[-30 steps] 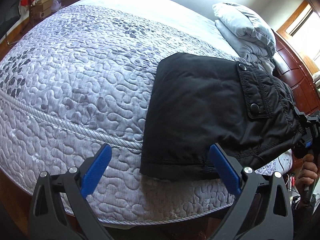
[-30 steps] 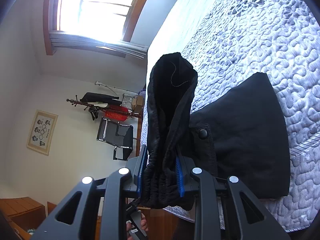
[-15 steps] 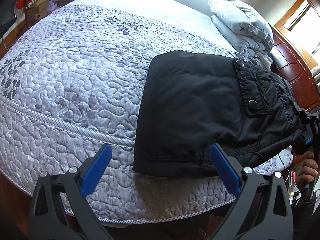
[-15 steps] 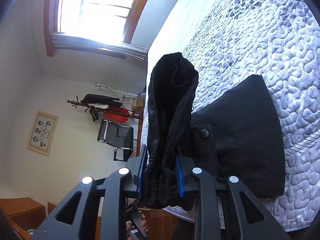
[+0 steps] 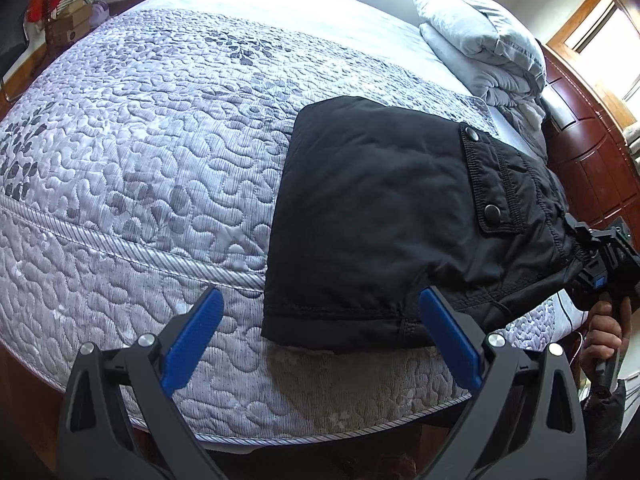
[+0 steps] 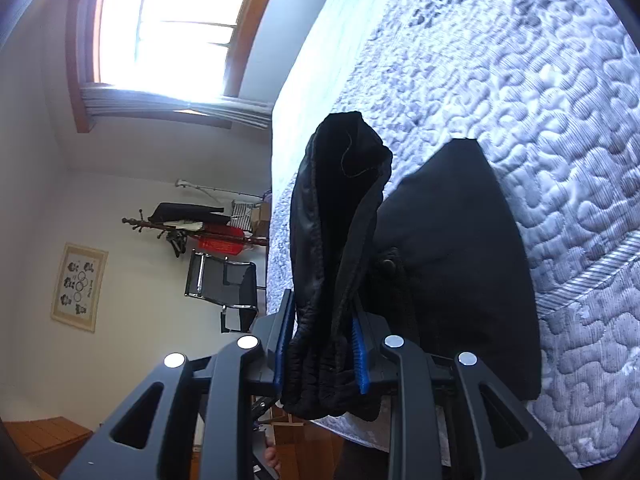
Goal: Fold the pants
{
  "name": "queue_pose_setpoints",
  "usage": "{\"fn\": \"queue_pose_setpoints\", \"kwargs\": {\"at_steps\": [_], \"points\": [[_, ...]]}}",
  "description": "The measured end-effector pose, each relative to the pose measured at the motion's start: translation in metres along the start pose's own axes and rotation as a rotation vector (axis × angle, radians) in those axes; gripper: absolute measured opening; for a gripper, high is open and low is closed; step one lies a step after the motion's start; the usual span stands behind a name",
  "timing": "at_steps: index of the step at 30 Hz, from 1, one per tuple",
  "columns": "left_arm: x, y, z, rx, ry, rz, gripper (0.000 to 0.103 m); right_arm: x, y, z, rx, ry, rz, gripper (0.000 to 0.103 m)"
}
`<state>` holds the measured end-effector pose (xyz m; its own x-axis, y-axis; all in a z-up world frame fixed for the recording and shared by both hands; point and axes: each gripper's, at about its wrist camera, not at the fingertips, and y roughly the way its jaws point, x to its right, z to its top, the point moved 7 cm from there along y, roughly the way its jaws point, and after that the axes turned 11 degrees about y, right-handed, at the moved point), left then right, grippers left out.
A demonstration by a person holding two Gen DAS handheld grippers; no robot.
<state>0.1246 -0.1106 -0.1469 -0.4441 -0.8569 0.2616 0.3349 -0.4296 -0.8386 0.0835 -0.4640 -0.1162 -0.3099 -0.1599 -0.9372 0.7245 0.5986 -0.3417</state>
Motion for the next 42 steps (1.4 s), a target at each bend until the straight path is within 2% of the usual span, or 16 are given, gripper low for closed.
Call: {"fn": "queue_pose_setpoints", "kwargs": {"at_steps": [16, 23, 29, 33, 42], "points": [[0.005, 0.008, -0.001, -0.021, 0.014, 0.004, 0.098, 0.034, 0.017, 0.004, 0.002, 0.045, -0.065, 0.026], [0.006, 0.014, -0.003, -0.035, 0.024, 0.007, 0.098, 0.063, 0.022, 0.002, -0.003, 0.065, -0.108, 0.026], [-0.014, 0.021, -0.004, -0.053, -0.003, 0.034, 0.098, 0.076, 0.021, 0.001, -0.004, 0.079, -0.105, 0.026], [-0.028, 0.033, -0.003, -0.090, -0.038, 0.026, 0.098, 0.079, 0.021, 0.000, -0.010, 0.078, -0.113, 0.026], [-0.028, 0.048, 0.001, -0.100, -0.023, 0.022, 0.098, 0.078, 0.033, 0.002, -0.011, 0.089, -0.142, 0.027]]}}
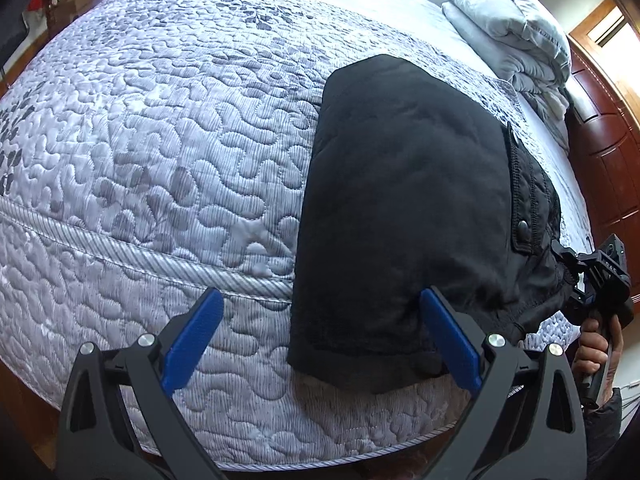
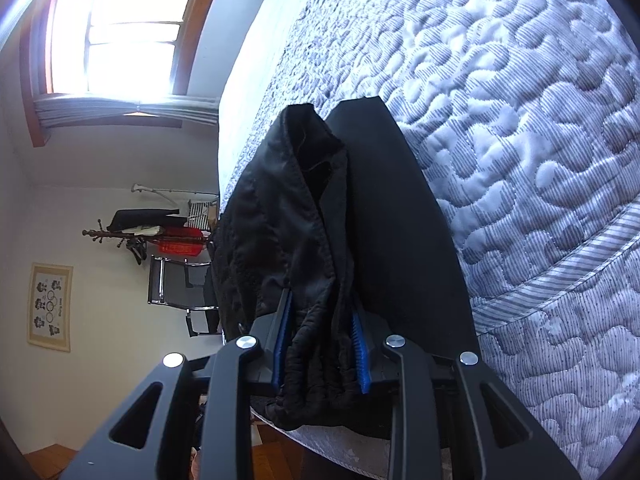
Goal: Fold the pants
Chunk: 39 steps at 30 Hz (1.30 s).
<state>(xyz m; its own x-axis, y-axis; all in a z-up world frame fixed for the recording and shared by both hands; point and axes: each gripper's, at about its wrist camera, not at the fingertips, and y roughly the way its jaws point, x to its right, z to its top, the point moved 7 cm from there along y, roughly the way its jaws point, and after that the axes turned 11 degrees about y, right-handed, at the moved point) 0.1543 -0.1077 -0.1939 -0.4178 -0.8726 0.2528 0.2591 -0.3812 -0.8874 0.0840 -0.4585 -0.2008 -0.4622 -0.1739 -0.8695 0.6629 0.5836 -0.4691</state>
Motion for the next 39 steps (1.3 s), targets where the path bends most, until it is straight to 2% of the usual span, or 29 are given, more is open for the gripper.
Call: {"fn": "queue_pose_setpoints", "kwargs": {"at_steps": [1, 3, 5, 7, 9, 10, 19, 23, 27, 36, 39], "points": [[0.000, 0.001, 0.000, 0.000, -0.001, -0.001, 0.098, 0.000, 0.000, 0.000, -0.001, 0.000, 0.000, 0.028], [0.000, 0.001, 0.000, 0.001, -0.001, -0.005, 0.098, 0.002, 0.000, 0.000, -0.003, -0.003, -0.008, 0.042], [0.000, 0.000, 0.000, 0.001, -0.001, -0.007, 0.098, -0.001, -0.001, -0.002, -0.005, -0.026, -0.023, 0.044], [0.000, -0.003, -0.001, 0.004, 0.004, 0.000, 0.098, -0.007, 0.000, -0.007, -0.006, -0.064, -0.052, 0.054], [-0.001, -0.005, -0.003, 0.007, 0.009, 0.006, 0.098, -0.013, -0.004, -0.011, -0.007, -0.080, -0.045, 0.069], [-0.001, -0.006, -0.004, 0.008, 0.009, 0.007, 0.098, -0.014, -0.006, -0.013, -0.005, -0.083, -0.048, 0.070], [0.002, -0.012, -0.018, 0.011, 0.001, 0.000, 0.098, 0.002, -0.027, -0.035, 0.005, -0.089, -0.049, 0.069], [0.010, -0.012, -0.026, 0.003, 0.011, -0.007, 0.098, 0.007, -0.025, -0.040, 0.019, -0.096, -0.066, 0.046], [0.018, -0.008, -0.031, -0.013, 0.032, -0.013, 0.098, 0.005, -0.025, -0.040, 0.036, -0.101, -0.066, 0.037], [0.038, -0.025, -0.020, 0.035, 0.091, -0.024, 0.098, -0.017, -0.041, -0.057, 0.052, -0.165, -0.058, 0.033], [0.043, -0.033, -0.015, 0.058, 0.114, -0.012, 0.098, -0.012, -0.040, -0.056, 0.053, -0.163, -0.076, 0.033]]}}
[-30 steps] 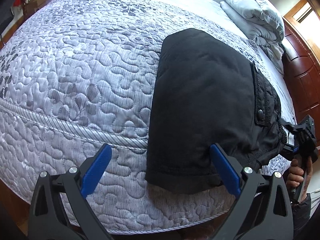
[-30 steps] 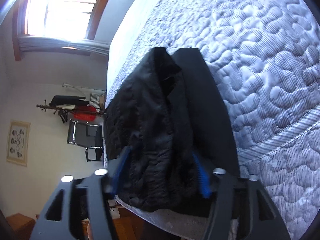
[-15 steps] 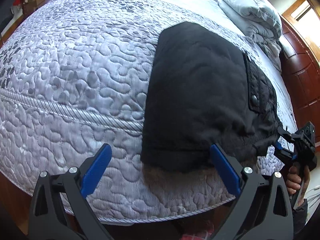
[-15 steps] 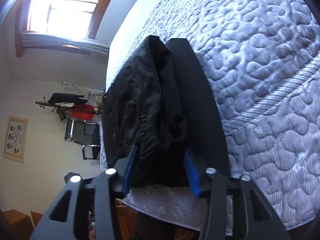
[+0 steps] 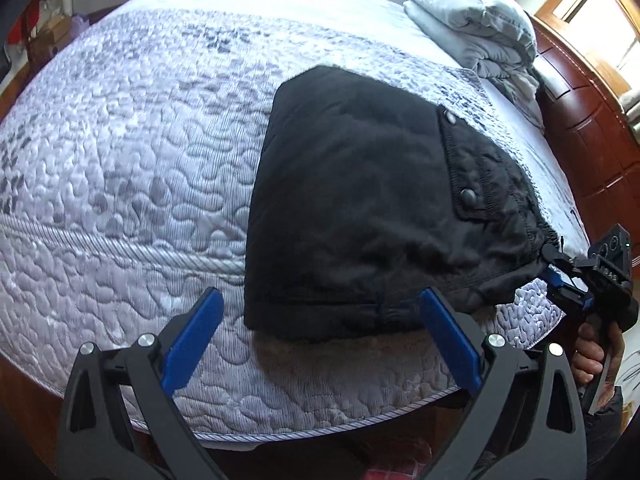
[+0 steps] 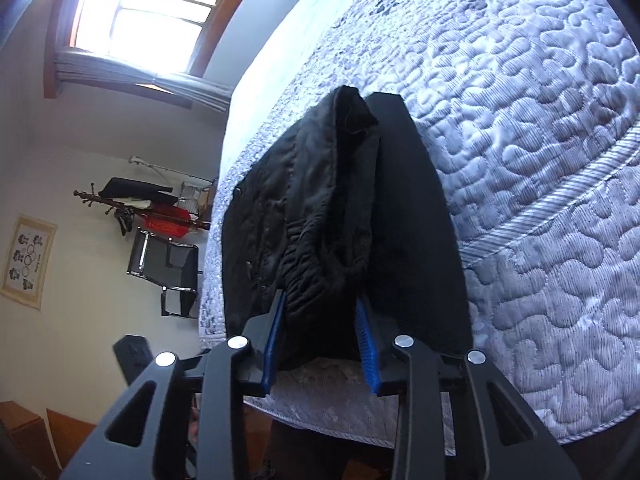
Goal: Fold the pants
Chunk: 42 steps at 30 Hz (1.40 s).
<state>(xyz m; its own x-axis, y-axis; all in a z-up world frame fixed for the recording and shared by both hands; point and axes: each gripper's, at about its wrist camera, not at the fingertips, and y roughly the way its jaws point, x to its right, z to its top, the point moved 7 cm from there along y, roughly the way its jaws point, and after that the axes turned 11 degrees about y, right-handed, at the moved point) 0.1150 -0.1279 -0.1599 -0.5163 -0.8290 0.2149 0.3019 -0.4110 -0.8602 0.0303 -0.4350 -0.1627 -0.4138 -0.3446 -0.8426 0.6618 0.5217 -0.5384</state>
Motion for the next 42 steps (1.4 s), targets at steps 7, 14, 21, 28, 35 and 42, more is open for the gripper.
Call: {"fn": "queue_pose_setpoints", "kwargs": {"at_steps": [7, 14, 21, 28, 35, 42], "points": [[0.012, -0.025, 0.014, 0.063, 0.034, 0.017, 0.098, 0.026, 0.017, 0.004, -0.018, 0.037, -0.042, 0.033], [0.028, -0.061, 0.030, 0.157, 0.086, 0.021, 0.098, 0.033, 0.015, 0.004, -0.027, 0.058, -0.018, 0.039], [0.045, -0.091, 0.042, 0.242, 0.142, 0.030, 0.098, 0.030, 0.004, 0.005, -0.014, 0.041, -0.036, 0.039], [0.053, -0.107, 0.050, 0.289, 0.177, 0.048, 0.098, 0.025, -0.003, 0.010, 0.000, 0.036, -0.032, 0.040], [0.053, -0.100, 0.052, 0.280, 0.207, 0.087, 0.098, 0.032, 0.006, 0.009, -0.008, 0.032, -0.080, 0.040], [0.031, -0.075, 0.046, 0.207, 0.168, 0.011, 0.098, 0.034, 0.008, 0.005, -0.020, 0.063, -0.038, 0.045]]}}
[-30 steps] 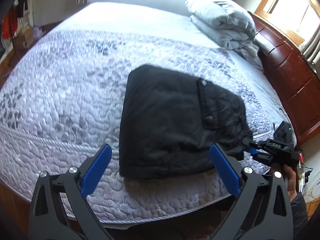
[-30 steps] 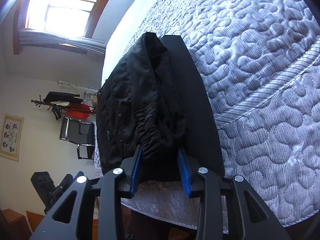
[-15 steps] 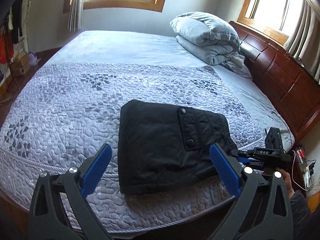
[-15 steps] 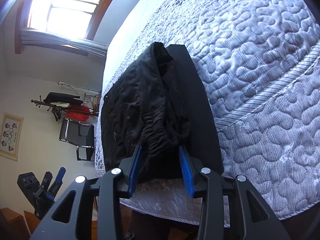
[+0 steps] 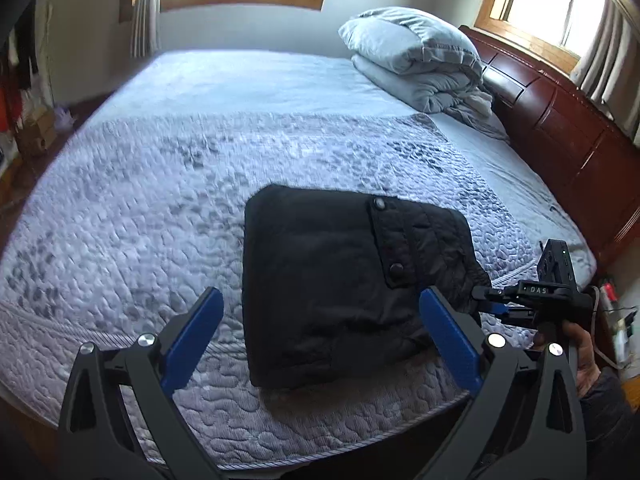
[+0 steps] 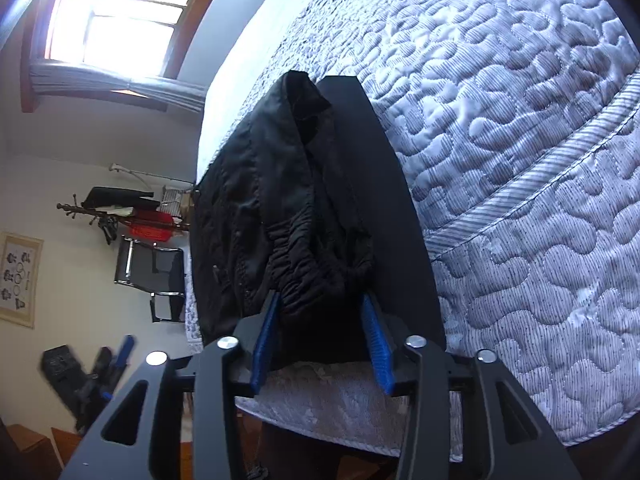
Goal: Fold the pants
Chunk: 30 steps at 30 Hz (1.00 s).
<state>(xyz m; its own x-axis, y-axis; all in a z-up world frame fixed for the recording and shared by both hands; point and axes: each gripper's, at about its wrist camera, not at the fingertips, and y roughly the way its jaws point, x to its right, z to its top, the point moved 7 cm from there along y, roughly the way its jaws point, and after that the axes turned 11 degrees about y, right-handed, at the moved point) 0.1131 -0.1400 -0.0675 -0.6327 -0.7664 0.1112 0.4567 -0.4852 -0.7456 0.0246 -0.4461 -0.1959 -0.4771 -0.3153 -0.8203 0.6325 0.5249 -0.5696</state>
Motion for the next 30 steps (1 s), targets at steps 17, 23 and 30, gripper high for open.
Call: {"fn": "queue_pose_setpoints", "kwargs": {"at_steps": [17, 23, 30], "points": [[-0.117, 0.136, -0.065, -0.353, -0.527, -0.599, 0.098, 0.012, -0.053, 0.030, 0.022, -0.001, 0.128, 0.062], [-0.112, 0.166, -0.063, -0.406, -0.503, -0.647, 0.098, 0.009, -0.035, 0.038, -0.018, -0.013, 0.096, 0.062], [-0.094, 0.182, -0.053, -0.406, -0.480, -0.765, 0.098, 0.012, -0.014, 0.055, -0.051, -0.013, 0.082, 0.062]]}}
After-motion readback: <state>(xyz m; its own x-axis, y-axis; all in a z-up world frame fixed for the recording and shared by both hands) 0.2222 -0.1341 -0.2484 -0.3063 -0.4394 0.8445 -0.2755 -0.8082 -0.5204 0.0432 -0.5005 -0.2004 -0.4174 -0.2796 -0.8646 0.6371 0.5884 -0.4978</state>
